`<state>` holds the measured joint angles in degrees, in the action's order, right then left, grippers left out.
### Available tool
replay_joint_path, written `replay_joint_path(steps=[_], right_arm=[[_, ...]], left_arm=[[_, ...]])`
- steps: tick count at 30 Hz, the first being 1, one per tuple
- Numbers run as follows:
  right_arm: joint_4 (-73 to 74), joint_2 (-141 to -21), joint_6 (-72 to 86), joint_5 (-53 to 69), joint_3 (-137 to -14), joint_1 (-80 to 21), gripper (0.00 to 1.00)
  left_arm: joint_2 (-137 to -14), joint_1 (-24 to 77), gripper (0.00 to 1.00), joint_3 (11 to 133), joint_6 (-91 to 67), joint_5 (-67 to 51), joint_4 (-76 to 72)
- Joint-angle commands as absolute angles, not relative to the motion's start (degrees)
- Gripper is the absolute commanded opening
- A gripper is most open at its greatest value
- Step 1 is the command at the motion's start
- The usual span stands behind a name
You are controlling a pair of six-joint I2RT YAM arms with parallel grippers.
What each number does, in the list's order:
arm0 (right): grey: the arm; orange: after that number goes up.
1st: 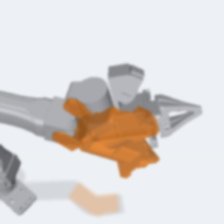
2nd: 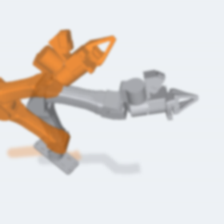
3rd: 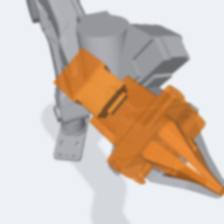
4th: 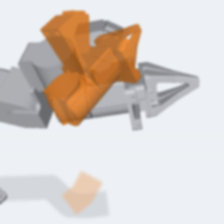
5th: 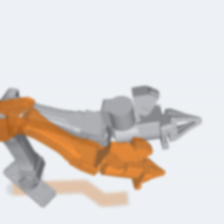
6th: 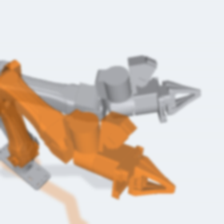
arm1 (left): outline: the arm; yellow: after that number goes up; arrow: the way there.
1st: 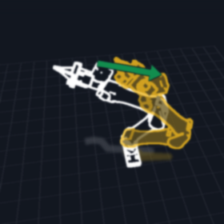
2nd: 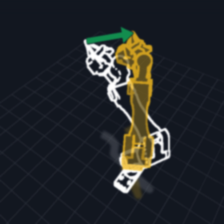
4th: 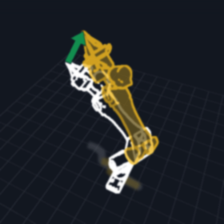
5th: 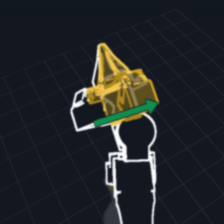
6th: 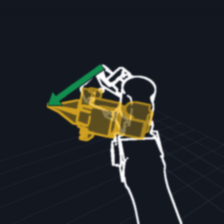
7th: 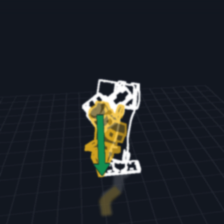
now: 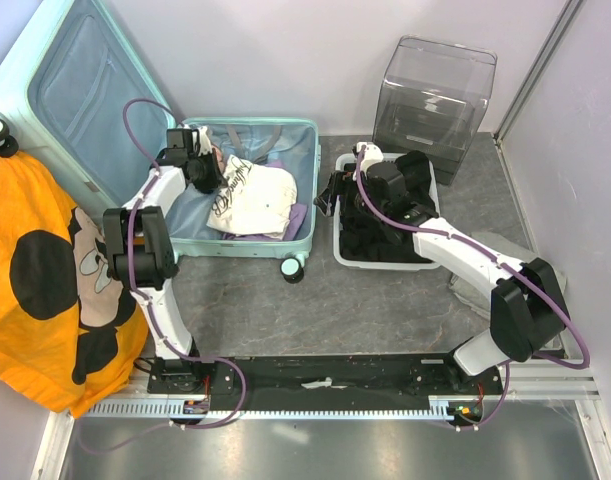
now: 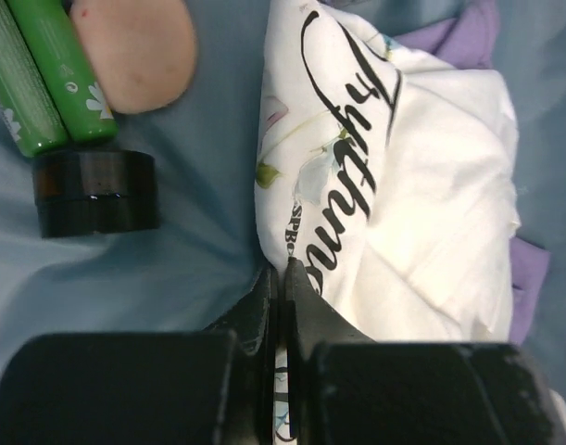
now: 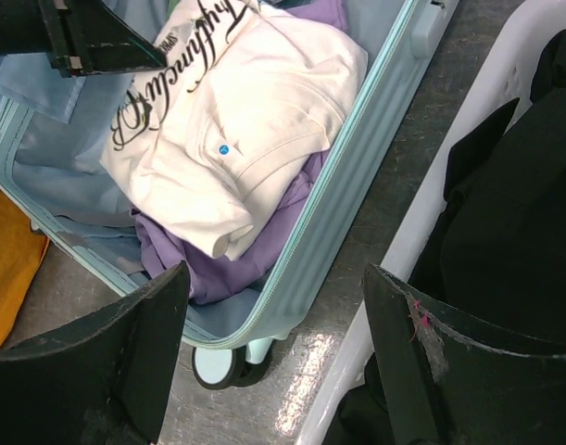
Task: Open, take out, and arrange the luggage
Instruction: Pick up the clothes from the luggage.
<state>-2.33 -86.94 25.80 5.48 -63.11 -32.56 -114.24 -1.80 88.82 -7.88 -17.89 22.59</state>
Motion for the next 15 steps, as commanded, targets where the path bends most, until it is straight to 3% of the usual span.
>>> replay_joint_path(steps=[1,15], right_arm=[[-3.43,-86.65,26.02,4.75,-63.81,-33.22,0.82],[-5.88,-91.40,27.51,5.89,-66.80,-35.07,0.83]], left_arm=[[-106.18,1.14,0.01,88.77,-8.79,-20.04,19.51],[-100.64,1.49,0.02,89.73,-11.34,-23.81,19.34]])
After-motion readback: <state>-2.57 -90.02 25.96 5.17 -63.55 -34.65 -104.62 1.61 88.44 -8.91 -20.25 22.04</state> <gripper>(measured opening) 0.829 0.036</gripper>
